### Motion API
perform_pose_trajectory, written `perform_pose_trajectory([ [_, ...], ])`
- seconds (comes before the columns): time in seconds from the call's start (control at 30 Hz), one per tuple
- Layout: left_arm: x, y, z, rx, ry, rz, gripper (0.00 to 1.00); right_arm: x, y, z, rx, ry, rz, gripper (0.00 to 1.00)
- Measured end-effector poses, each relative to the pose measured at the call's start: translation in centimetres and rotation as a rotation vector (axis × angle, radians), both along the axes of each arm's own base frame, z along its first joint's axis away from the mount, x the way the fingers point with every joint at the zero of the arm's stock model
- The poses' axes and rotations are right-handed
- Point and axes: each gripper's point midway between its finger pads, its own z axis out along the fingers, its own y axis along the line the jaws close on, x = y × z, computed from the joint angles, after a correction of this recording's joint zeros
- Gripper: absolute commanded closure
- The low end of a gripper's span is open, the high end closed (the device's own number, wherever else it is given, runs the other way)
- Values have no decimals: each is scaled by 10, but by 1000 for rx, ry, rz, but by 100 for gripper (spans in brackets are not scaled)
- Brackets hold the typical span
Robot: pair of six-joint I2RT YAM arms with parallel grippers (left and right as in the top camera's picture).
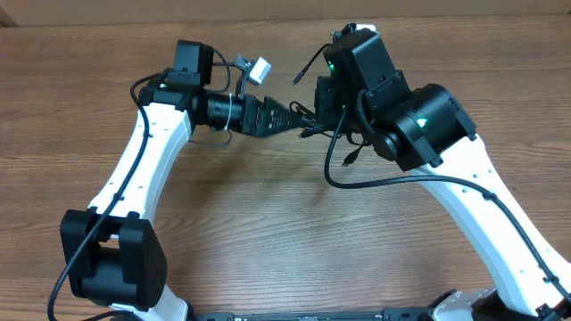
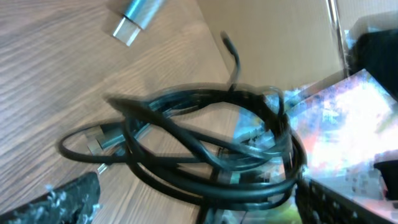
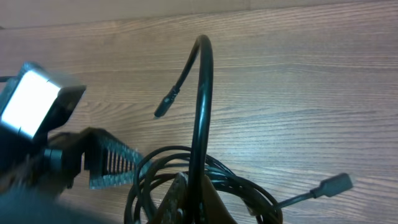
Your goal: Untangle cables
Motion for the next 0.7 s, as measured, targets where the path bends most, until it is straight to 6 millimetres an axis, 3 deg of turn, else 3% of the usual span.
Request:
perform_pose_trajectory([
  [0.2,26,2,-2,22,362,241,0,-5,-4,11,16,-23,0,96],
  [0.47,33,2,1,-28,908,465,0,-9,-6,20,29,-41,-1,96],
  [0.7,40,-14,9,-63,1009,511,10,-9,-6,20,29,-41,0,96],
])
